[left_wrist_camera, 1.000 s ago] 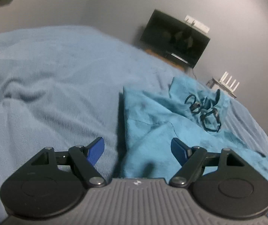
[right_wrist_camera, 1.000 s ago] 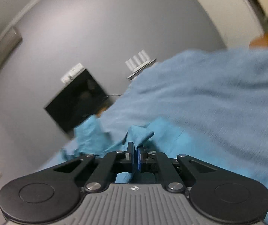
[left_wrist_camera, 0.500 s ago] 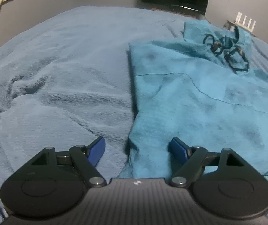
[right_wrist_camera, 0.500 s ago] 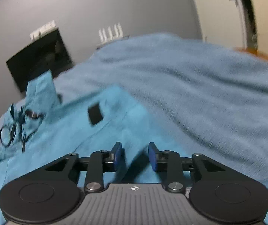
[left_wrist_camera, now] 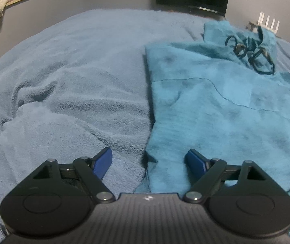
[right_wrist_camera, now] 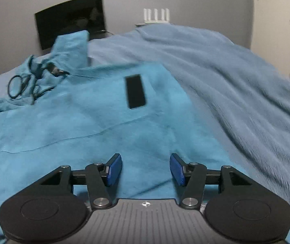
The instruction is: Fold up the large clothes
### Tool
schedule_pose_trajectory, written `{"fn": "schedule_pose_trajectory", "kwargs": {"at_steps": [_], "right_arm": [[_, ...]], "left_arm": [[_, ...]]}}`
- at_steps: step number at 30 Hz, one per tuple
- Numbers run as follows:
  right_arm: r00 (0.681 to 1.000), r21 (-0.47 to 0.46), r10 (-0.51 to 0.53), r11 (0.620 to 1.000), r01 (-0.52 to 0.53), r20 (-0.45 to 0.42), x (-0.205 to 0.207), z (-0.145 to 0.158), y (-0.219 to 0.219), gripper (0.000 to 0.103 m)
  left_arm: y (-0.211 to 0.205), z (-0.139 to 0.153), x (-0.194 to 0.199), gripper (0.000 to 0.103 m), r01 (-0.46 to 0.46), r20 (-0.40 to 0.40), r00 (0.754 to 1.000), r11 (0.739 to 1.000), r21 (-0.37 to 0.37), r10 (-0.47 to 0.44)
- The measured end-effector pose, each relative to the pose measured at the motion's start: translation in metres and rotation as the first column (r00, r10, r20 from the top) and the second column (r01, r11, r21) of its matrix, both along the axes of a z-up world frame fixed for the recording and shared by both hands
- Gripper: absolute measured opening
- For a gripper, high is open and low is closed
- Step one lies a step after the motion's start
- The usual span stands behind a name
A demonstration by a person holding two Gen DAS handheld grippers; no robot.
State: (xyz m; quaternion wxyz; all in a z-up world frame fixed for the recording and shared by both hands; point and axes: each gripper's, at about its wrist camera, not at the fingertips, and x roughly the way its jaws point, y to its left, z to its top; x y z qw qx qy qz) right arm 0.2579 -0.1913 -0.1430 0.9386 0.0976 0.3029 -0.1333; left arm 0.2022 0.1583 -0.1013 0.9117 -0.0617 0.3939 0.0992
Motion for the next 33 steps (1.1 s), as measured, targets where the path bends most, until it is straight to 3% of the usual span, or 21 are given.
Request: {"fn": "schedule_pose_trajectory", "kwargs": {"at_steps": [1,4,5,9,15,20,22,24,29,33], "right_arm": [[1.0,0.012,-0.018,1.0,0.018,0.011,-0.003,0.003,-0.002,0.053],[0.992,-0.048,-0.116,0.992,0.119,0.048,-0.017,0.016,0.001,0.073],[0.988,-0.062,-0.138,0.988,0.142,0.067,-0.021,0.017,0.0,0.076],[0.976,0.044,-0.165,0.986,0.161,0.144,-0.059,0.032,-0.014,0.077],[0.941,0.132,-0.116,0.988,0.077,0.318,-0.129,0.076,-0.028,0.085],[0.904,0.196,-0.051,0.98,-0.037,0.425,-0.175,0.121,-0.051,0.089],[0.886,0.23,-0.033,0.969,-0.084,0.463,-0.19,0.137,-0.061,0.09],[0.877,0.236,-0.003,0.964,-0.126,0.481,-0.21,0.154,-0.068,0.092],[0.881,0.099,0.122,0.977,-0.187,0.458,-0.244,0.183,-0.076,0.096],[0.899,0.025,0.207,0.972,-0.234,0.387,-0.26,0.192,-0.084,0.097]], "left_arm": [[0.0,0.001,-0.002,0.082,0.0,0.01,1.0,1.0,-0.004,0.0],[0.001,0.008,-0.013,0.082,-0.005,0.056,0.998,1.0,-0.019,0.006],[0.0,0.011,-0.017,0.082,-0.006,0.077,0.997,1.0,-0.021,0.008],[-0.01,0.031,-0.037,0.082,0.002,0.182,0.983,1.0,0.001,-0.002],[-0.036,0.07,-0.074,0.083,0.054,0.325,0.945,0.998,-0.031,-0.041],[-0.047,0.114,-0.117,0.095,0.091,0.437,0.899,0.99,-0.106,-0.036],[-0.053,0.129,-0.129,0.095,0.149,0.433,0.898,0.98,-0.135,-0.077],[-0.063,0.142,-0.137,0.095,0.196,0.384,0.913,0.973,-0.124,-0.135],[-0.086,0.165,-0.162,0.095,0.3,0.295,0.914,0.954,-0.028,-0.279],[-0.084,0.169,-0.182,0.095,0.348,0.254,0.911,0.936,-0.051,-0.325]]}}
